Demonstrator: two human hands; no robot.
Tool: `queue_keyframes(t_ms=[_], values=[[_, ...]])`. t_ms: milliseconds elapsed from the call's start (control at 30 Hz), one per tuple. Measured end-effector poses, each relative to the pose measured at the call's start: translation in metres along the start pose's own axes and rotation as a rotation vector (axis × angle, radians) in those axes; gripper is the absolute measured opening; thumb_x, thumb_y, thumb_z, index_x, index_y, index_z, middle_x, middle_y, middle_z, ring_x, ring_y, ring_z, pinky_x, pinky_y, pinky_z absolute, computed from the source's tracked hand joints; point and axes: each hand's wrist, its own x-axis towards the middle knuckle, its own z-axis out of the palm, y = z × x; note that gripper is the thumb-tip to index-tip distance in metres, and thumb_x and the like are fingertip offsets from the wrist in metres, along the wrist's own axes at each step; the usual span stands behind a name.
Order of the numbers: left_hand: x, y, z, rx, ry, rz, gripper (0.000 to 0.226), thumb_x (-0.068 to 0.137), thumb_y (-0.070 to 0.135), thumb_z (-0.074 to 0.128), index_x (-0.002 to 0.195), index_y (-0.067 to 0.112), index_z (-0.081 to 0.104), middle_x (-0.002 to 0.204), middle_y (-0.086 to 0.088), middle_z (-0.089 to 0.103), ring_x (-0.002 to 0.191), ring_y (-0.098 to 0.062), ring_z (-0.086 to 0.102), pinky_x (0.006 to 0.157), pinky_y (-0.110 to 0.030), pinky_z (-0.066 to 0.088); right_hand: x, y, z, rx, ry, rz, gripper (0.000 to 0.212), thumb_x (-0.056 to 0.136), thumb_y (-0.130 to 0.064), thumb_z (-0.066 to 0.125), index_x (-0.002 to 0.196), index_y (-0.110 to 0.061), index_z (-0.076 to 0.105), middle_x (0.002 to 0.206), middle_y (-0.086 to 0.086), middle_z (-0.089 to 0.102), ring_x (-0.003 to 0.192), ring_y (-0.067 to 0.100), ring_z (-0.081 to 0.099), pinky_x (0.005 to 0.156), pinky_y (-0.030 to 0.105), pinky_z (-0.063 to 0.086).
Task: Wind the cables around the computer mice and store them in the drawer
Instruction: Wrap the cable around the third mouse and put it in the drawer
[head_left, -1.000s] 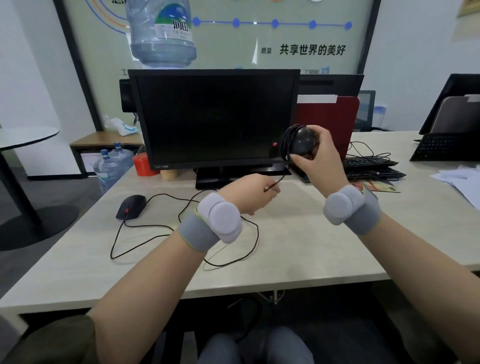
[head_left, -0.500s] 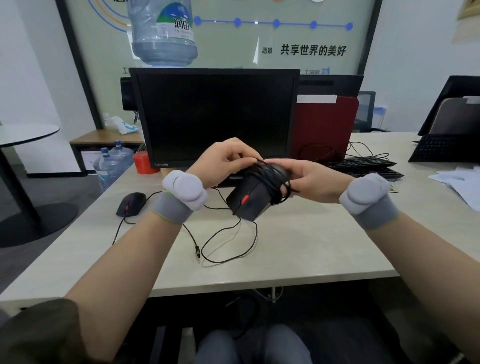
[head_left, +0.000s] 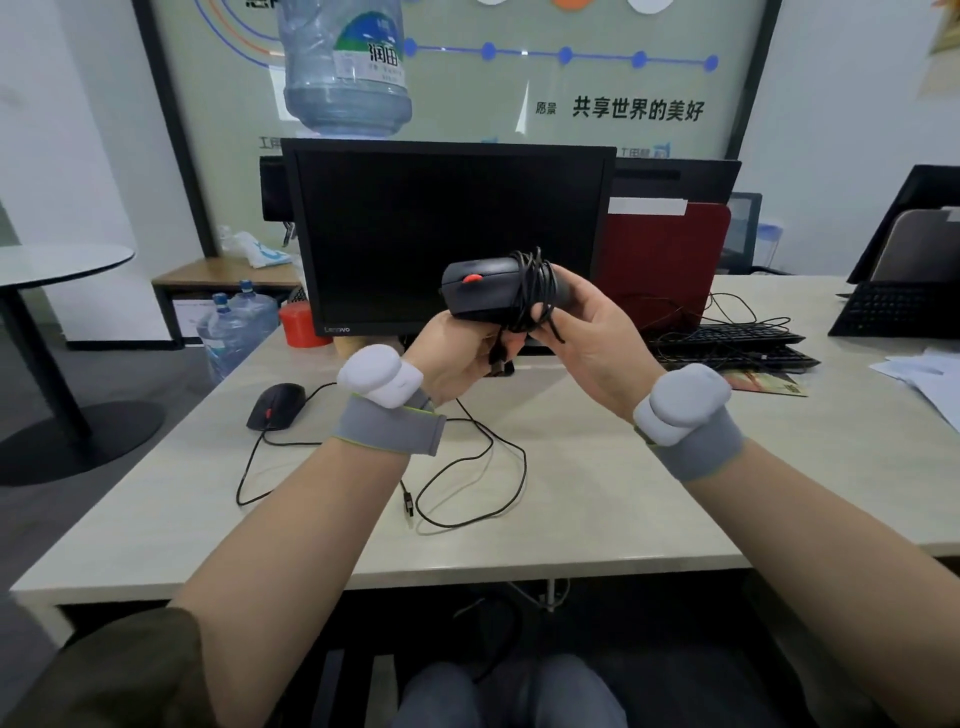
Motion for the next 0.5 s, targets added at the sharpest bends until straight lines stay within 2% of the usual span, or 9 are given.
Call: queue_keyframes(t_ms=[133, 200, 267, 333, 400, 467, 500], values=[[-0.012, 0.003, -0.009, -0.22, 0.01, -0.094, 0.018, 0.093, -0.005, 0.041, 0.096, 0.0, 0.058, 0.083, -0.012, 0.056, 0.07, -0.016, 0.054, 0.06, -0.018, 0.053, -0.003, 0.0, 0.005, 0.011, -0.024, 0.008, 0.043, 0.089, 0.004, 0.052, 0.128, -0.014, 0.045, 0.112, 0.002, 0.059, 0.101, 0.008, 0.063, 0.086, 0.02, 0.052], [-0.021, 0.002, -0.019, -0.189, 0.064, -0.134, 0.021, 0.096, 0.003, 0.038, 0.094, 0.005, 0.059, 0.084, -0.01, 0.06, 0.073, -0.016, 0.058, 0.064, -0.02, 0.052, -0.005, 0.004, 0.008, -0.002, -0.033, 0.029, 0.044, 0.09, 0.004, 0.051, 0.13, -0.013, 0.043, 0.113, 0.002, 0.058, 0.097, 0.003, 0.064, 0.081, 0.015, 0.051], [-0.032, 0.003, -0.033, -0.106, 0.114, -0.171, 0.024, 0.098, 0.018, 0.036, 0.102, 0.009, 0.059, 0.091, -0.009, 0.062, 0.08, -0.017, 0.061, 0.068, -0.022, 0.046, -0.009, 0.013, 0.015, -0.034, -0.048, 0.056, 0.049, 0.09, 0.003, 0.052, 0.136, -0.01, 0.039, 0.117, 0.004, 0.056, 0.096, 0.001, 0.064, 0.08, 0.014, 0.05], [-0.045, 0.003, -0.05, -0.104, 0.136, -0.235, 0.04, 0.098, 0.039, 0.033, 0.114, 0.011, 0.058, 0.102, -0.009, 0.062, 0.091, -0.021, 0.059, 0.07, -0.024, 0.043, -0.013, 0.024, 0.026, -0.074, -0.083, 0.091, 0.054, 0.09, 0.002, 0.053, 0.139, -0.011, 0.036, 0.119, 0.005, 0.056, 0.098, 0.003, 0.064, 0.081, 0.017, 0.051], [-0.062, 0.005, -0.069, -0.093, 0.144, -0.265, 0.05, 0.096, 0.053, 0.028, 0.104, 0.016, 0.061, 0.101, -0.007, 0.064, 0.094, -0.021, 0.057, 0.073, -0.025, 0.043, -0.017, 0.037, 0.041, -0.088, -0.126, 0.123, 0.056, 0.089, 0.004, 0.053, 0.138, -0.016, 0.035, 0.119, 0.005, 0.057, 0.101, 0.007, 0.064, 0.084, 0.021, 0.052], [-0.081, 0.003, -0.086, -0.038, 0.158, -0.25, 0.039, 0.096, 0.051, 0.032, 0.089, 0.023, 0.059, 0.089, -0.002, 0.06, 0.083, -0.017, 0.053, 0.071, -0.026, 0.04, -0.024, 0.051, 0.058, -0.089, -0.166, 0.148, 0.057, 0.088, 0.005, 0.053, 0.135, -0.022, 0.035, 0.115, 0.005, 0.058, 0.098, 0.008, 0.065, 0.083, 0.021, 0.053], [-0.09, 0.001, -0.095, -0.003, 0.166, -0.241, 0.033, 0.097, 0.048, 0.034, 0.091, 0.026, 0.057, 0.089, -0.001, 0.058, 0.081, -0.015, 0.051, 0.071, -0.025, 0.039, -0.028, 0.058, 0.068, -0.092, -0.188, 0.161, 0.056, 0.088, 0.005, 0.054, 0.133, -0.023, 0.037, 0.114, 0.005, 0.059, 0.095, 0.006, 0.065, 0.081, 0.02, 0.053]])
